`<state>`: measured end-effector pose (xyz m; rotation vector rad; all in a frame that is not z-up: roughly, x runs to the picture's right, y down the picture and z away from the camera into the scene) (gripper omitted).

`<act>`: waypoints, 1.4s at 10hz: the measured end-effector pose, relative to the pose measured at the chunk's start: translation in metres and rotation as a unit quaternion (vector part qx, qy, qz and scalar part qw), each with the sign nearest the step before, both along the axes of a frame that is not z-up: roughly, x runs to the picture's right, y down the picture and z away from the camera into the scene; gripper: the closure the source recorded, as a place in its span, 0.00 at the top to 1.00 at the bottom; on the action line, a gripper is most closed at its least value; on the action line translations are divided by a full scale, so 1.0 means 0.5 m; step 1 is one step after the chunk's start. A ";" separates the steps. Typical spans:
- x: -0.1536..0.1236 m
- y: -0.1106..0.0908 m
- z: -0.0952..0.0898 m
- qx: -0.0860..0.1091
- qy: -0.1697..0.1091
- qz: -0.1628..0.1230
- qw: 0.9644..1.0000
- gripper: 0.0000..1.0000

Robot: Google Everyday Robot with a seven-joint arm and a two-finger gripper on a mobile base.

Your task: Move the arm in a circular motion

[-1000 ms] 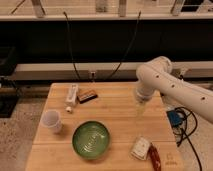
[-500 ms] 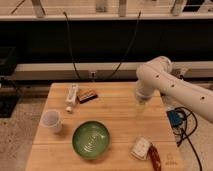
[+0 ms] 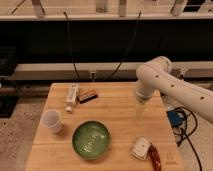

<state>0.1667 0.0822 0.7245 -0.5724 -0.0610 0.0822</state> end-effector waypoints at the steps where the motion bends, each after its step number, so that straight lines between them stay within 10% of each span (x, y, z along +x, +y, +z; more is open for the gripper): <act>1: -0.001 -0.001 0.000 0.000 -0.001 0.000 1.000 0.80; 14: -0.008 -0.003 0.010 0.004 -0.002 -0.003 1.000 0.80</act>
